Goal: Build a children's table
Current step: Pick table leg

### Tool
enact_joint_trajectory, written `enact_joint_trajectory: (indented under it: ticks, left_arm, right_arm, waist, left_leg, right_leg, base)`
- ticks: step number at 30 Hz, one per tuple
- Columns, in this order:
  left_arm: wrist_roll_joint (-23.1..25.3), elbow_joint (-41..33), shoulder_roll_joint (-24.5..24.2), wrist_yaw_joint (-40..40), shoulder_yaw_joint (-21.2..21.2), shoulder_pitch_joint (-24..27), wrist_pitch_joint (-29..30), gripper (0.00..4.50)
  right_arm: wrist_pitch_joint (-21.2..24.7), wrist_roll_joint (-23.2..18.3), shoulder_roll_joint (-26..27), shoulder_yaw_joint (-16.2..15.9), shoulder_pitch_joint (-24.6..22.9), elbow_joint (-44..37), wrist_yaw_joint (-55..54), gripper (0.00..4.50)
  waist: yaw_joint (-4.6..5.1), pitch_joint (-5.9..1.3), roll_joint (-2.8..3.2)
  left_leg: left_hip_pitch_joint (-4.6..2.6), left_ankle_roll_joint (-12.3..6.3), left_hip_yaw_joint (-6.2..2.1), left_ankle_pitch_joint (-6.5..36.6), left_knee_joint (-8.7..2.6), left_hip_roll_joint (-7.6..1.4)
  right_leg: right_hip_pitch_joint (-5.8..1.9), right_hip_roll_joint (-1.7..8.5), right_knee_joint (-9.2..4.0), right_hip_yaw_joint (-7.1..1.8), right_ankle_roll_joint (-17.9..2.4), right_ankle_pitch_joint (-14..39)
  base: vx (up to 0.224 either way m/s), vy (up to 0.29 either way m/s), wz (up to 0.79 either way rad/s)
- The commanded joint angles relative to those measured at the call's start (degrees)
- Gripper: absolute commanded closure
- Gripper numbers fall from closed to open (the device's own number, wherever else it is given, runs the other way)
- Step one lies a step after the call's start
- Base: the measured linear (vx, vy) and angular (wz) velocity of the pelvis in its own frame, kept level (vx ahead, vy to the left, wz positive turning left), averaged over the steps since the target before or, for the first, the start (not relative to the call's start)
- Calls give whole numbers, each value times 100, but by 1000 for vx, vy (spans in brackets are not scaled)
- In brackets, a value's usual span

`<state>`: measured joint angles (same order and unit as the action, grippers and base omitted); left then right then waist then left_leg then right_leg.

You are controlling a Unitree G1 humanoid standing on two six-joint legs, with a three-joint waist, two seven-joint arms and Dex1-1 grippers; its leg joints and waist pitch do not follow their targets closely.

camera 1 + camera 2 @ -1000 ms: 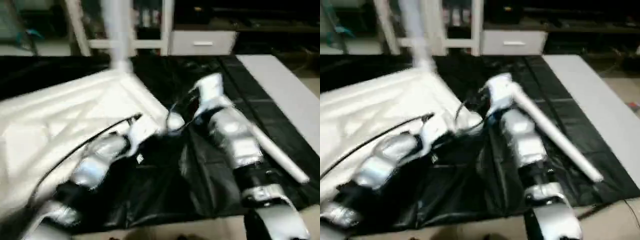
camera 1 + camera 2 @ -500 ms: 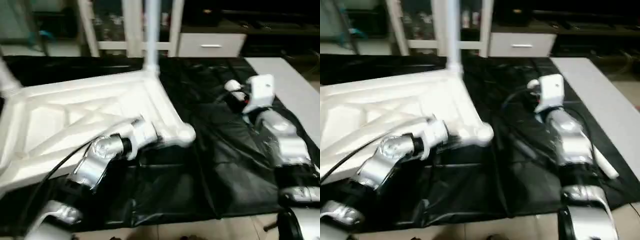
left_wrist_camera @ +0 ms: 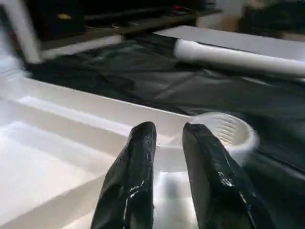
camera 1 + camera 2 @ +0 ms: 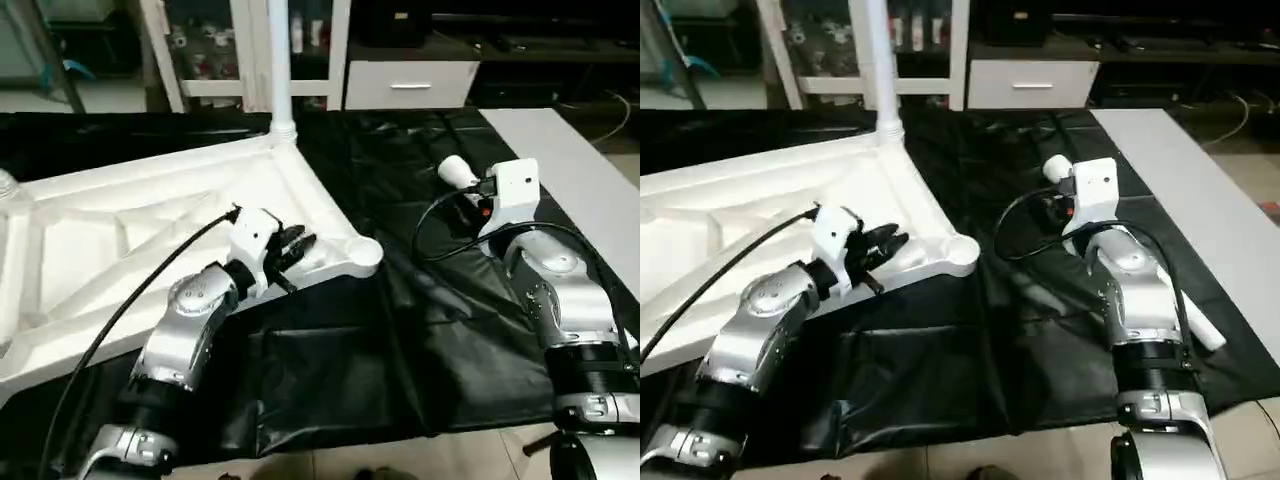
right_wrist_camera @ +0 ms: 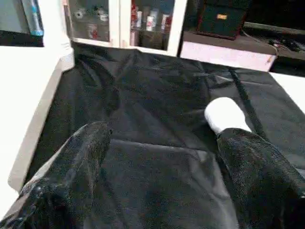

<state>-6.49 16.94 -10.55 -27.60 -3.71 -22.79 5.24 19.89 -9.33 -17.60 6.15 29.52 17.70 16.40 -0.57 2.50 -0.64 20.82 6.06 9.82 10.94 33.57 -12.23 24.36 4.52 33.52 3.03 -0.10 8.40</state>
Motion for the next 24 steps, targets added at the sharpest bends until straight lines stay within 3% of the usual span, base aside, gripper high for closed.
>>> enact_joint_trajectory:
  ticks: [1, 2, 4, 5, 6, 7, 8, 9, 10, 11, 12, 13, 14, 15, 16, 17, 18, 19, 20, 21, 22, 23, 24]
  left_arm:
    - [105, -295, 105, 793, 270, 38, 180, 333]
    - [133, -424, 188, 1027, 372, 103, 261, 333]
    - [368, -686, 309, 1452, 453, 258, 387, 333]
    - [470, -810, 350, 1568, 440, 351, 438, 333]
    - [525, -891, 385, 1622, 433, 417, 447, 333]
    - [570, -980, 442, 1718, 446, 480, 547, 333]
    - [590, -1054, 484, 1745, 435, 534, 583, 333]
    - [597, -1084, 498, 1752, 429, 553, 596, 333]
    - [632, -1167, 531, 1848, 397, 609, 665, 333]
    - [638, -1191, 540, 1900, 371, 627, 677, 333]
    - [642, -1201, 542, 1919, 367, 630, 688, 333]
    - [680, -1272, 575, 2101, 350, 642, 806, 333]
    - [688, -1276, 590, 2151, 353, 632, 843, 333]
    - [704, -1291, 605, 2188, 357, 629, 881, 333]
    - [740, -1266, 609, 2219, 354, 614, 880, 333]
    - [767, -1250, 611, 2236, 350, 605, 875, 333]
    - [800, -1266, 625, 2254, 342, 602, 905, 333]
    - [829, -1295, 637, 2251, 334, 592, 989, 333]
    - [843, -1310, 639, 2243, 328, 579, 1059, 333]
    - [843, -1310, 639, 2243, 328, 579, 1059, 333]
    - [697, -1311, 694, 2189, 391, 565, 1130, 333]
    - [586, -1348, 721, 2170, 453, 545, 1284, 333]
    - [509, -1378, 738, 2164, 493, 534, 1389, 333]
  right_arm:
    - [241, -58, 94, -57, -128, -478, -118, 48]
    - [351, -144, 170, -85, -216, -706, -104, 48]
    - [454, -150, 272, -241, -410, -1087, -92, 48]
    - [451, -97, 310, -314, -495, -1222, -133, 48]
    - [503, -132, 359, -312, -537, -1281, -152, 48]
    - [559, -149, 392, -330, -579, -1321, -147, 48]
    - [579, -125, 404, -346, -609, -1327, -161, 48]
    - [585, -111, 406, -348, -618, -1326, -172, 48]
    - [631, -91, 420, -329, -647, -1333, -213, 48]
    - [653, -74, 423, -311, -660, -1335, -246, 48]
    - [665, -72, 424, -310, -664, -1349, -254, 48]
    - [773, -59, 421, -293, -699, -1467, -309, 48]
    - [809, -56, 405, -293, -704, -1504, -314, 48]
    - [841, -61, 394, -296, -712, -1539, -321, 48]
    - [844, -55, 367, -299, -695, -1516, -309, 48]
    - [843, -49, 349, -303, -684, -1498, -301, 48]
    - [847, -18, 314, -314, -662, -1471, -300, 48]
    - [858, 6, 282, -316, -634, -1446, -302, 48]
    - [865, 13, 266, -313, -615, -1428, -304, 48]
    - [865, 13, 266, -313, -615, -1428, -304, 48]
    - [895, -18, 273, -280, -596, -1430, -314, 48]
    - [957, -153, 323, -149, -587, -1461, -342, 48]
    - [1004, -254, 361, -55, -585, -1490, -364, 29]
  waist:
    - [-12, -379, 13]
    - [8, -383, 29]
    - [97, -365, 108]
    - [163, -358, 161]
    - [189, -354, 239]
    - [211, -359, 265]
    - [215, -338, 229]
    - [233, -333, 214]
    - [190, -303, 102]
    - [201, -308, 39]
    - [84, -358, -124]
    - [-51, -352, -62]
    - [-52, -309, -41]
    - [-17, -269, 142]
    - [28, -298, 221]
    - [223, -321, 438]
    - [255, -337, 318]
    - [316, -354, 347]
    - [314, -380, 345]
    - [277, -405, 173]
    - [53, -447, -104]
    - [-51, -479, -252]
    - [-152, -334, -264]
  left_leg:
    - [-12, -333, 61, 1027, -349, -32]
    - [-33, -260, 33, 1040, -371, -62]
    - [-114, -194, -86, 1154, -476, -238]
    - [-220, -457, -242, 1190, -635, -556]
    - [-313, -720, -403, 1092, -783, -909]
    - [-358, -977, -440, 999, -841, -1117]
    - [-178, -1248, -579, 1139, -837, -977]
    - [-145, -1561, -525, 1411, -825, -849]
    - [179, -1684, -472, 1805, -653, -395]
    - [309, -1507, -292, 1891, -419, -24]
    - [149, -1208, 82, 1533, 730, 484]
    - [359, -1164, 108, 1151, 1072, 356]
    - [426, -1204, 68, 1152, 1037, 221]
    - [283, -1120, -32, 1259, 769, -15]
    - [302, -1111, -126, 1243, 548, -131]
    - [290, -1732, -1326, 1194, -533, -1119]
    - [-294, -2153, -1660, 1027, -383, -1149]
    - [-280, -2721, -1648, 120, -183, -935]
    - [-283, -3050, -1696, -573, -180, -737]
    - [-126, -3243, -1468, -1391, -38, -253]
    - [579, -2915, -744, -873, 732, 641]
    - [713, -2352, -274, 386, 1335, 864]
    - [629, -1400, -143, 894, 1429, 820]
  right_leg:
    - [-374, 153, -309, -146, -1199, 1021]
    - [-368, 84, -292, -110, -1196, 984]
    - [-347, -85, -266, 50, -1329, 637]
    - [-293, -87, -180, 173, -1553, 487]
    - [-220, -19, -19, 280, -1737, 314]
    - [-147, 46, 140, 328, -1822, 199]
    - [-248, 66, 241, 381, -1909, 175]
    - [-256, 126, 192, 382, -2137, 293]
    - [-462, 178, 68, 440, -2395, 695]
    - [-528, 136, -155, 544, -2307, 1329]
    - [-363, 363, -730, 830, -2129, 2888]
    - [-546, 615, -790, 799, -2004, 3268]
    - [-570, 755, -779, 805, -1901, 3212]
    - [-621, 801, -799, 1120, -1355, 3242]
    - [-750, 724, -746, 1221, -1064, 2985]
    - [-709, 176, 516, 1145, -239, 2162]
    - [188, 57, 1097, 443, -353, 2322]
    - [317, 98, 1213, 71, -858, 1737]
    - [268, 102, 1086, -26, -1163, 1588]
    - [-39, 146, 678, -152, -2193, 563]
    - [-706, 206, 77, -165, -3366, -797]
    - [-780, 127, -77, -384, -3379, -1296]
    - [-661, 256, 1, -344, -2073, -1027]
  base:
    - [0, 0, 0]
    - [0, 0, 0]
    - [10, -42, 0]
    - [21, -83, 0]
    - [12, -101, 5]
    - [2, -135, 12]
    - [2, -135, 12]
    - [0, -180, 25]
    - [-44, -158, 42]
    - [-44, -158, 42]
    - [-54, -161, 50]
    - [-26, -180, 52]
    - [-26, -180, 52]
    - [-29, -157, 56]
    - [-36, -232, 37]
    - [-36, -232, 37]
    - [5, -276, 54]
    - [9, -274, 72]
    - [9, -274, 72]
    - [-61, -302, 41]
    - [-64, -314, 39]
    - [-64, -314, 39]
    - [-68, -305, 13]
